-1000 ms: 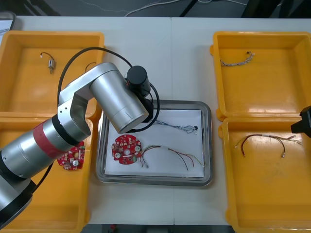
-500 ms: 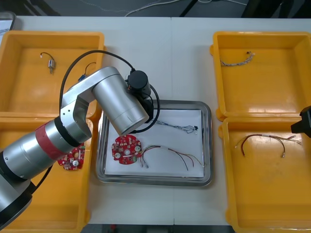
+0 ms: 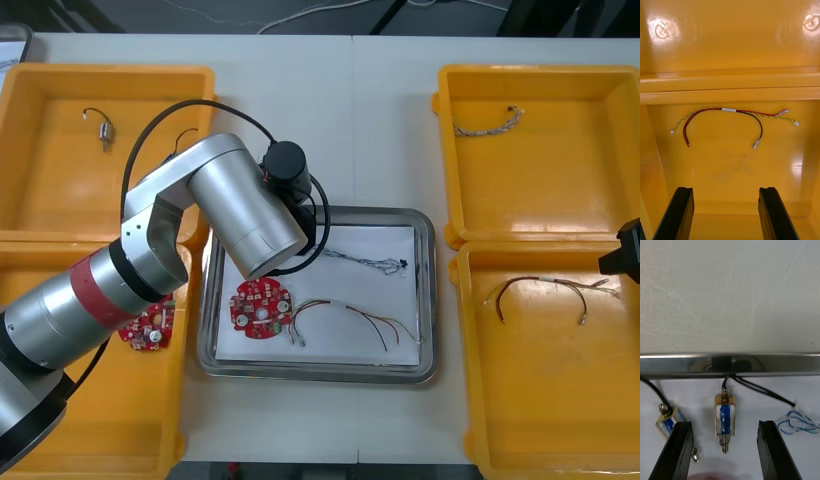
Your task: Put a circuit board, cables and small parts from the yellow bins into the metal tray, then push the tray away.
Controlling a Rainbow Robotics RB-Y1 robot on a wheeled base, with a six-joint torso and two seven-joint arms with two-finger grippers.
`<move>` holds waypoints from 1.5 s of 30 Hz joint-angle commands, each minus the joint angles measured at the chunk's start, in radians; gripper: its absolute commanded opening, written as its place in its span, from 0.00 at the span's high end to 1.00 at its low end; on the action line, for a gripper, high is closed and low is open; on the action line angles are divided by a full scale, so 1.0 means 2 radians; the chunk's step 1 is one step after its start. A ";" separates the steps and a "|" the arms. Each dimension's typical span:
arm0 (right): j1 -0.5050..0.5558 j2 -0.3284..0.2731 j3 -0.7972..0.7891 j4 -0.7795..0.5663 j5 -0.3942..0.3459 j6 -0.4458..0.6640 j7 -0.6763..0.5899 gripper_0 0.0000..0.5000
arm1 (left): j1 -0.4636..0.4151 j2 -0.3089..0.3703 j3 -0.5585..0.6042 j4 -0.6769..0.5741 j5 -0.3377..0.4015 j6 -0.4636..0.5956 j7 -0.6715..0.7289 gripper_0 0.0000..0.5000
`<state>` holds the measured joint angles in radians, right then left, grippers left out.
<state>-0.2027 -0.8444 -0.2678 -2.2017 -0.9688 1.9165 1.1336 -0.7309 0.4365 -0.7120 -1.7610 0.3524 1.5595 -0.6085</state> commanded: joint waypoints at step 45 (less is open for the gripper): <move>-0.099 -0.032 0.225 -0.138 -0.043 -0.028 0.066 0.00 | 0.134 0.229 0.473 -0.091 0.294 0.172 -0.335 0.00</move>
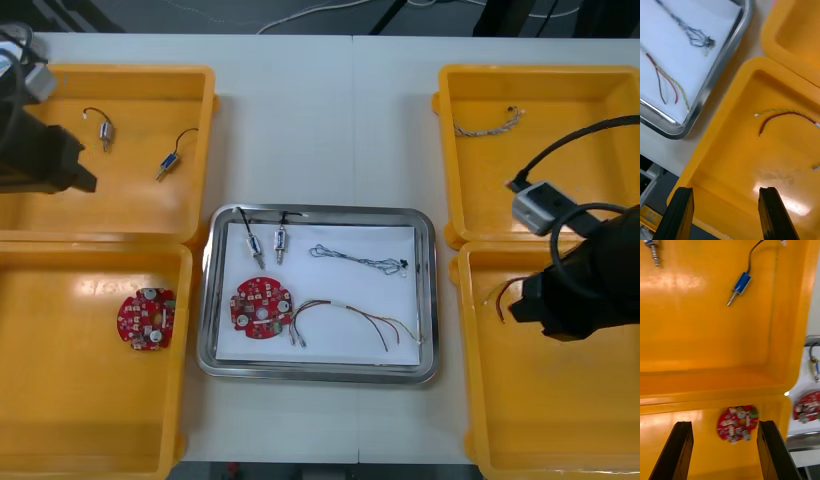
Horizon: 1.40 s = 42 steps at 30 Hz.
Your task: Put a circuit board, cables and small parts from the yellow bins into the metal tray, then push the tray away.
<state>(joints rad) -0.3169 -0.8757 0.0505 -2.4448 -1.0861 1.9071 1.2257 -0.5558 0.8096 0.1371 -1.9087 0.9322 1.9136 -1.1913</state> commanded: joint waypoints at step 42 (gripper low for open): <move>-0.262 0.153 0.532 0.167 0.229 -0.185 0.150 0.00 | 0.142 0.035 0.064 -0.067 -0.017 -0.066 -0.039 0.00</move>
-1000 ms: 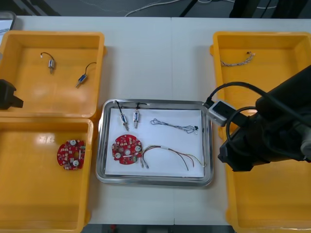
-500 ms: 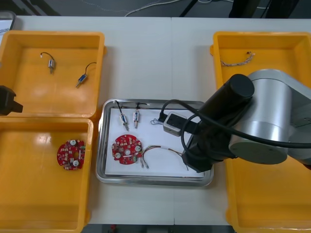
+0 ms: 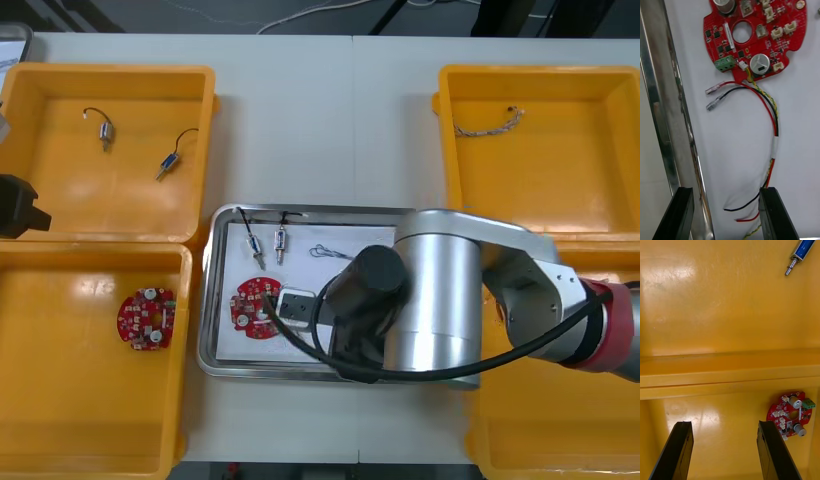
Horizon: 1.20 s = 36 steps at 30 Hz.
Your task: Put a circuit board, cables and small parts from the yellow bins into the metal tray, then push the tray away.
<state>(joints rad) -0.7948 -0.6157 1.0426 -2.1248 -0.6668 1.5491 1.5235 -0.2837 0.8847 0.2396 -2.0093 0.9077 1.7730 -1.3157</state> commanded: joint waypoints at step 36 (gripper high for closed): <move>-0.025 0.085 0.117 0.043 0.075 -0.014 -0.033 0.00 | 0.006 -0.003 0.014 -0.018 -0.008 0.005 0.022 0.00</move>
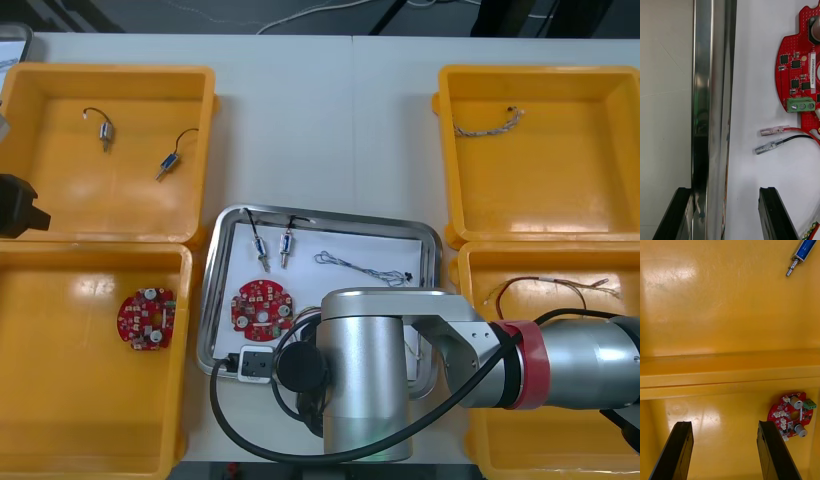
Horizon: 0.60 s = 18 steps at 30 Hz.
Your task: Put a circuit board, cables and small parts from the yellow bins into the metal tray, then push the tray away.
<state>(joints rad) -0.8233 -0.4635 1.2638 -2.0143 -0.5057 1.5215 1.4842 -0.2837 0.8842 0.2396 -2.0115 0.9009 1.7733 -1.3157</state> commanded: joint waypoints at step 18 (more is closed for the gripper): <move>-0.007 0.002 -0.017 -0.040 -0.049 0.025 -0.017 0.00 | 0.006 -0.003 0.014 -0.017 -0.005 0.005 0.022 0.00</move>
<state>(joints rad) -0.8247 -0.4636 1.2495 -2.0554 -0.5947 1.5659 1.4841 -0.2837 0.8842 0.2396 -2.0116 0.9007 1.7733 -1.3157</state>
